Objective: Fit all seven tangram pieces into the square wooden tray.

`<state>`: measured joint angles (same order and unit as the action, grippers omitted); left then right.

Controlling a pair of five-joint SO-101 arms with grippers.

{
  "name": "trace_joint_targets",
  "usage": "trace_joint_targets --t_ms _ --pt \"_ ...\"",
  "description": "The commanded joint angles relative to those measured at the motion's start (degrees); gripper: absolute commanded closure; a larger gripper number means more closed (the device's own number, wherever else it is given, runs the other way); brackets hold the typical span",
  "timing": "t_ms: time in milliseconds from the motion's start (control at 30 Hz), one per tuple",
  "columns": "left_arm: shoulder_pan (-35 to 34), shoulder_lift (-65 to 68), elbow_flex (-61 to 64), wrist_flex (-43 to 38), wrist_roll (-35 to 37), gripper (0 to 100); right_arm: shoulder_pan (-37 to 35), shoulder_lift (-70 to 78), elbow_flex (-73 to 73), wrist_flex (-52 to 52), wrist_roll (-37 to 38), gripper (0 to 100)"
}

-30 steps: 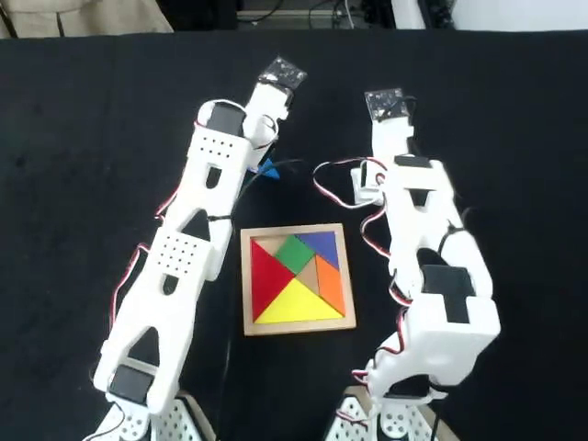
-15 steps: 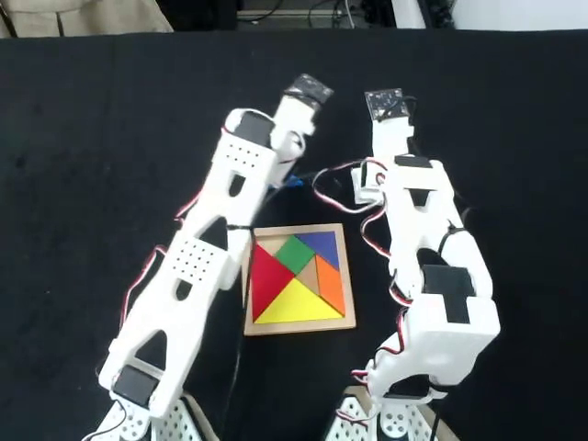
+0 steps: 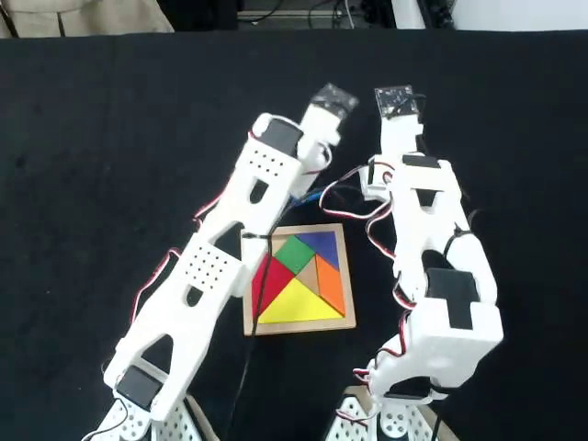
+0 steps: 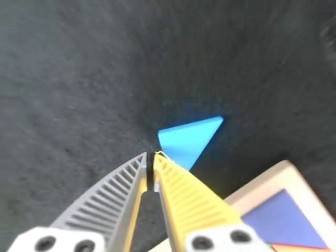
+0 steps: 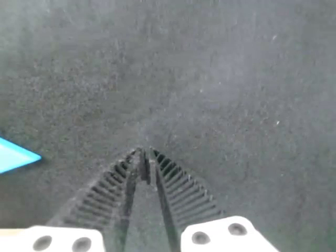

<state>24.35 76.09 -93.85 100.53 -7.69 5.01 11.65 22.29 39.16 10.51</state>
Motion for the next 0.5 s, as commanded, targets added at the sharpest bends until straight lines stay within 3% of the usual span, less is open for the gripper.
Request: trace_joint_targets --t_ms 0,200,467 --pt "-2.77 -11.69 -1.36 0.53 1.93 97 2.55 -5.32 -0.75 -0.62 -0.97 98.7" --pt "-9.45 -21.89 -1.36 0.62 3.60 97 6.24 -13.58 -0.31 0.79 -7.12 98.7" --pt "-14.46 -48.97 4.97 0.70 8.26 97 -1.67 -15.96 -15.43 23.38 -6.95 98.7"
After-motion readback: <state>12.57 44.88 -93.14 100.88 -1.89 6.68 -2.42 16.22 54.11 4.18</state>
